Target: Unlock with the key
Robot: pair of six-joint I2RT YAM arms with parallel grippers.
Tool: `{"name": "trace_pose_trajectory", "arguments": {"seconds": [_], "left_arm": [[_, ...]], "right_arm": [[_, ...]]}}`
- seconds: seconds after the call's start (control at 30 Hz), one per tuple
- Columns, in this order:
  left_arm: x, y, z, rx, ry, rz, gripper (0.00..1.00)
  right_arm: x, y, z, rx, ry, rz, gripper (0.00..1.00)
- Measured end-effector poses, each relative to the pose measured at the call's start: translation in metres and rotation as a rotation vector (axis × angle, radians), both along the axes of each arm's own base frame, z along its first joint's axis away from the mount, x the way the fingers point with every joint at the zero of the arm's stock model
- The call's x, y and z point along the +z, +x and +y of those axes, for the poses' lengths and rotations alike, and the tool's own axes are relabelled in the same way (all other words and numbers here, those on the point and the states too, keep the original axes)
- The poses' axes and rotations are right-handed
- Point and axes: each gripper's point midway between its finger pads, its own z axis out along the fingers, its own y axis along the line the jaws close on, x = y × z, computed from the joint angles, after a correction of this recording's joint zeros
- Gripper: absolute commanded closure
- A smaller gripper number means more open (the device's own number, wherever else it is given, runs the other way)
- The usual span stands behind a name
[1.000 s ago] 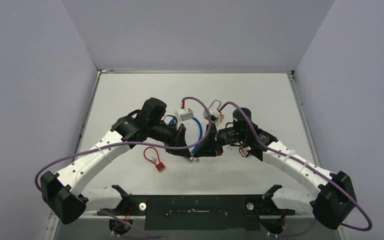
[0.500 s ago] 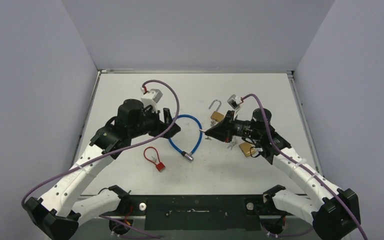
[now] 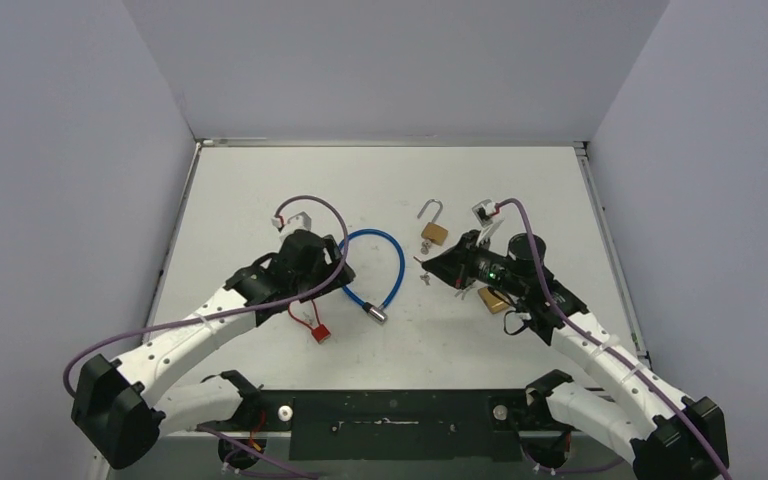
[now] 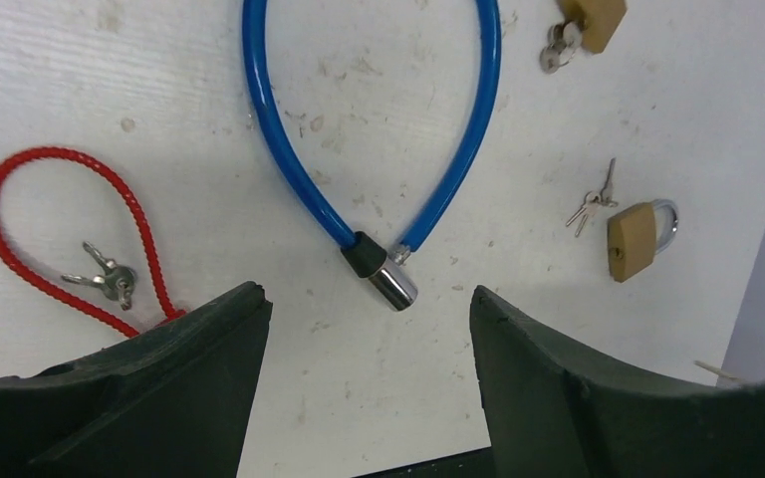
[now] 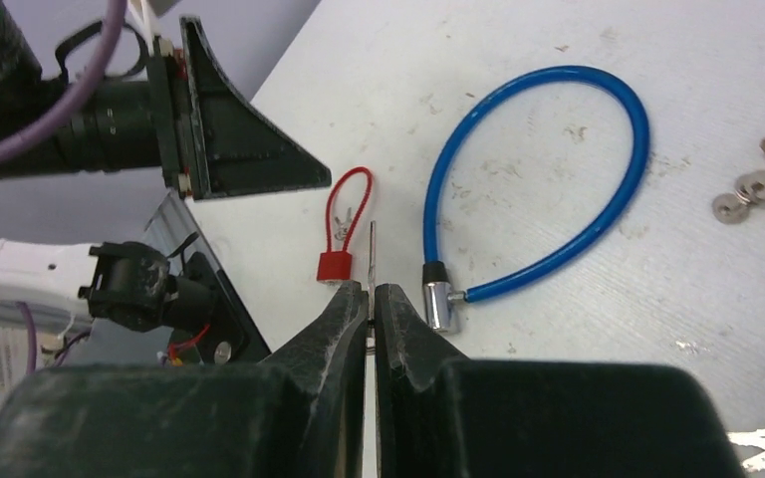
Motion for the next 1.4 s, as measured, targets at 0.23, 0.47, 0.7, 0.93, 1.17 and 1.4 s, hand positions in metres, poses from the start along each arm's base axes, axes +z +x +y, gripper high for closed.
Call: {"name": "trace_pose_trajectory", "arguments": {"seconds": [0.23,0.47,0.7,0.93,1.17,1.4], "left_arm": [[-0.057,-0.018,-0.033,-0.019,-0.040,0.129,0.29],[-0.090,-0.033,-0.058,-0.001,-0.041,0.228,0.30],[-0.113,-0.029,-0.058,0.077,0.001,0.273,0.33],[-0.123,-0.014,-0.071,0.119,0.066,0.268,0.36],[-0.130,-0.009,-0.062,0.203,0.189,0.275,0.50],[-0.137,-0.006,-0.064,0.225,0.292,0.285,0.58]], "right_arm": [[-0.032,0.016,-0.026,-0.207,-0.098,0.118,1.00],[-0.061,0.016,-0.045,-0.318,-0.184,0.221,1.00],[-0.073,0.011,-0.050,-0.336,-0.197,0.255,1.00],[-0.077,0.008,-0.050,-0.331,-0.203,0.265,1.00],[-0.081,0.005,-0.051,-0.328,-0.209,0.272,1.00],[-0.080,0.003,-0.052,-0.325,-0.204,0.267,1.00]]}}
